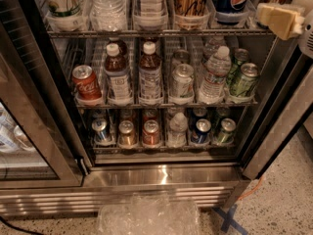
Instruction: Pick redbull can from top shelf of fridge
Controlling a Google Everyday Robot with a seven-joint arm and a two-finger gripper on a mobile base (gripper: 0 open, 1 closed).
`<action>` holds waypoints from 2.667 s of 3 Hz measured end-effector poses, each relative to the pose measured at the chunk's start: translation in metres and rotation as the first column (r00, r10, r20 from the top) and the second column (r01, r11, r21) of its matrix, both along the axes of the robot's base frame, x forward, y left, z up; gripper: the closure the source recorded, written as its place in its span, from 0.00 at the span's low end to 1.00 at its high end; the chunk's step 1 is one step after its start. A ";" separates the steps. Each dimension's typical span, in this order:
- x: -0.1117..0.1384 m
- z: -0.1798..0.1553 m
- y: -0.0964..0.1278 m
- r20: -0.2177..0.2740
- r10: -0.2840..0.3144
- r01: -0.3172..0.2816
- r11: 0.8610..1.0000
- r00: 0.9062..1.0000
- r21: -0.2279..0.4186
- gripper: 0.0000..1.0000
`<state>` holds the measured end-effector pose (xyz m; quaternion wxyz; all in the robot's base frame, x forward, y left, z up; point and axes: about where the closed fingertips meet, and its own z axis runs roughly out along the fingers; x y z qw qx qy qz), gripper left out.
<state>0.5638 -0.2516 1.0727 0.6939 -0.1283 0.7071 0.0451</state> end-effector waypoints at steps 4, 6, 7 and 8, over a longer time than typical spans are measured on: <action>0.012 -0.003 -0.008 0.042 -0.093 0.093 0.996 0.995 -0.003 0.40; 0.036 0.001 -0.020 0.070 -0.116 0.115 0.993 0.991 0.020 0.40; 0.051 -0.006 -0.021 0.060 -0.114 0.113 0.993 0.992 0.027 0.40; 0.067 -0.014 -0.023 0.049 -0.121 0.120 0.992 0.991 0.030 0.40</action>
Offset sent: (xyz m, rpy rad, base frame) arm -0.0006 0.0048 -0.0174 -0.0120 -0.0200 -0.0540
